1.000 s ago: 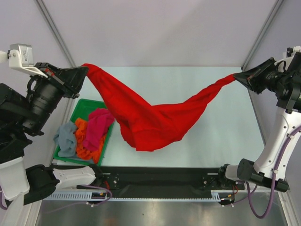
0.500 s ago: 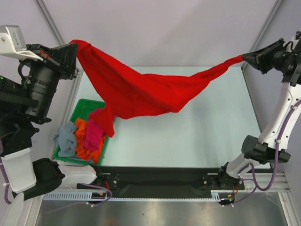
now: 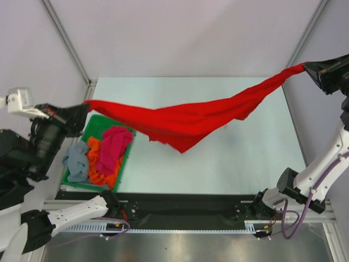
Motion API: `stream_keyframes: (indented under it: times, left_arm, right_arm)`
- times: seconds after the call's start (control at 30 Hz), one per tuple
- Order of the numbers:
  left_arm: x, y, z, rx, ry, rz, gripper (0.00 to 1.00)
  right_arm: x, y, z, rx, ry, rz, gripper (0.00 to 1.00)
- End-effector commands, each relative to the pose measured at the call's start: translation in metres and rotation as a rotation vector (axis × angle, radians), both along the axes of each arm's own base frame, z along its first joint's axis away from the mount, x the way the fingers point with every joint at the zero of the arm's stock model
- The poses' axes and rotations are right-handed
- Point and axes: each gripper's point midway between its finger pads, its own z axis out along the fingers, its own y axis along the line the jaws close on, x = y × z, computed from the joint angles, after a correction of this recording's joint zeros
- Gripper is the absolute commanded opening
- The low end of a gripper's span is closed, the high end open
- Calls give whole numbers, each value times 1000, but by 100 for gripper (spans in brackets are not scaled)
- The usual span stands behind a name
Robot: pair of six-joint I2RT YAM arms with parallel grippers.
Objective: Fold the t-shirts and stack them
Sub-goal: Flatten the tshirt out
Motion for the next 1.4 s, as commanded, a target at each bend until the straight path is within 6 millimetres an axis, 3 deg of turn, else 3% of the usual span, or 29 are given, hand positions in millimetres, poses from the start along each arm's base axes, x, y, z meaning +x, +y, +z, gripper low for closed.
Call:
stream_keyframes:
  times: [0.0, 0.03, 0.13, 0.17, 0.23, 0.27, 0.3, 0.37, 0.4, 0.43, 0.47, 0.5, 0.57, 0.6, 0.63, 0.67, 0.7, 0.73, 0.77, 0.83, 0.93, 1.03, 1.07, 1.1, 1.2, 1.23, 1.3, 1.33, 1.37]
  left_arm:
    - [-15, 7, -39, -105, 145, -6, 0]
    - [-15, 5, -65, -54, 218, 0, 0]
    - [-9, -8, -102, -10, 324, 7, 1]
    - [-4, -18, -105, -9, 330, -12, 0]
    - [5, -35, -117, 18, 354, -33, 0]
    - [11, -45, -115, 18, 342, -51, 0]
    - [20, -64, -123, 49, 370, -82, 0]
    - [32, -81, -132, 85, 397, -95, 0]
    - [48, -99, -143, 107, 438, -115, 0]
    - [57, -106, -157, 122, 471, -123, 0]
    - [68, -113, -169, 120, 505, -136, 0]
    - [88, -115, -192, 98, 569, -131, 0]
    - [109, -117, -216, 52, 631, -137, 0]
    - [129, -110, -223, 12, 632, -111, 0]
    - [136, -117, -254, 19, 712, -134, 0]
    - [142, -117, -267, 27, 737, -134, 0]
    - [147, -120, -280, 45, 768, -138, 0]
    - [148, -122, -293, 60, 797, -139, 0]
    - [149, -128, -311, 69, 846, -160, 0]
    - [151, -132, -325, 75, 863, -175, 0]
    - [152, -132, -331, 90, 869, -178, 0]
    - [155, -130, -326, 101, 859, -165, 0]
    - [153, -129, -330, 118, 881, -163, 0]
    - [158, -128, -332, 131, 895, -147, 0]
    - [166, -112, -334, 196, 930, -52, 22]
    - [168, -106, -333, 216, 935, -16, 51]
    - [174, -93, -316, 276, 900, 77, 71]
    - [175, -92, -310, 319, 882, 87, 90]
    - [176, -95, -303, 352, 862, 89, 94]
  right_arm:
    - [-28, 17, 39, -24, -134, -24, 0]
    - [-28, 18, 40, 16, -133, -30, 0]
    - [-20, 2, 42, 18, -137, -102, 0]
    - [-8, -12, 37, 43, -115, -147, 0]
    - [13, -18, 29, 60, -97, -151, 0]
    - [35, -34, 19, 51, -90, -198, 0]
    - [56, -28, 6, 72, -66, -161, 0]
    - [95, -21, -15, 99, -55, -100, 0]
    - [119, -19, -36, 82, -7, -89, 0]
    - [134, -2, -46, 50, 13, -53, 0]
    - [148, -3, -55, 22, 29, -71, 0]
    - [174, -5, -80, 6, 79, -59, 0]
    - [204, 3, -108, -23, 122, -35, 0]
    - [214, 4, -104, -59, 106, -24, 0]
    - [243, 7, -144, -64, 180, -2, 0]
    - [253, 11, -157, -86, 202, 13, 0]
    - [262, 15, -156, -100, 185, 23, 0]
    - [279, 17, -189, -103, 236, 43, 0]
    - [289, 30, -195, -103, 221, 78, 0]
    - [303, 37, -221, -134, 246, 95, 0]
    - [304, 50, -244, -175, 293, 127, 0]
    - [297, 52, -247, -184, 301, 134, 4]
    - [298, 51, -258, -184, 303, 135, 8]
    - [297, 48, -253, -185, 290, 129, 9]
    - [302, 43, -265, -160, 309, 133, 9]
    - [303, 43, -267, -159, 312, 139, 11]
    - [309, 41, -274, -175, 313, 147, 44]
    - [309, 36, -283, -176, 337, 143, 55]
    - [309, 32, -289, -178, 357, 142, 68]
